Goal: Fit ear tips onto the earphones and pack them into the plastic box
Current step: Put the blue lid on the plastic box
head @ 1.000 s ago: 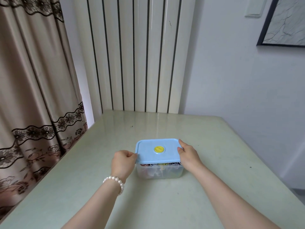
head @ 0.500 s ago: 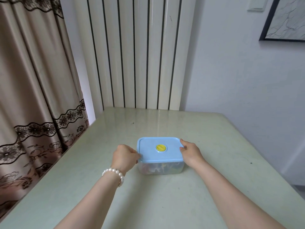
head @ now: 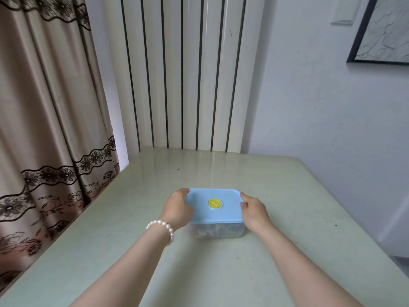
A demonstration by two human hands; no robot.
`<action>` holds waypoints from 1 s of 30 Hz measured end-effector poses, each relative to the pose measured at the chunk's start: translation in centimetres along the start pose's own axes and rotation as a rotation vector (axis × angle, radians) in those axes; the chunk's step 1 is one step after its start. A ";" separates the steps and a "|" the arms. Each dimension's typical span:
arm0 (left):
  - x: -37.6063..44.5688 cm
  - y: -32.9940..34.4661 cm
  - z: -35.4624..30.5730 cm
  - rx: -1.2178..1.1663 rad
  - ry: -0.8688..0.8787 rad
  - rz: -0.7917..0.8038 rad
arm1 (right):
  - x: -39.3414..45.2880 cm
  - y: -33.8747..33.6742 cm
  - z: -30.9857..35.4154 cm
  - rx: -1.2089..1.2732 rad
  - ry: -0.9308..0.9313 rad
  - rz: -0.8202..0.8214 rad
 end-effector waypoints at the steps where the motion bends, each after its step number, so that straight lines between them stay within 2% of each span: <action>1: 0.0 0.5 -0.6 0.036 0.018 0.010 | -0.2 0.0 0.0 0.004 0.002 -0.006; 5: 0.7 0.5 -1.2 0.116 0.013 -0.098 | -0.6 0.0 0.0 -0.002 0.006 -0.022; 11: 2.7 -0.5 0.3 0.018 -0.034 -0.238 | -0.8 -0.1 0.3 -0.030 0.008 -0.042; 13: 2.9 -0.4 0.4 0.092 -0.004 -0.271 | -1.0 0.0 0.3 -0.039 -0.001 -0.045; 17: 3.0 -0.1 -0.7 0.406 0.121 -0.296 | -0.8 0.0 0.5 -0.126 -0.015 -0.035; 22: 3.5 0.5 -0.9 0.519 0.159 -0.260 | -0.2 -0.4 1.5 -0.299 -0.028 0.012; 25: 3.2 0.6 -0.9 0.546 0.179 -0.265 | 0.1 0.2 3.2 -0.433 -0.122 0.046; 28: 3.0 1.3 -1.1 0.641 0.210 -0.261 | 0.2 2.7 4.5 -0.472 -0.311 0.183; 30: 3.0 1.9 -1.6 0.614 0.292 -0.198 | 0.6 3.6 4.3 -0.520 -0.377 0.245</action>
Point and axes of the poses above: each hand's wrist, its own x-axis towards the middle knuckle, its own y-axis out of the palm, z = x × y, the point moved 9 cm from there along x, towards the middle knuckle, and after that the axes turned 2 degrees about -y, right-handed, at the moved point
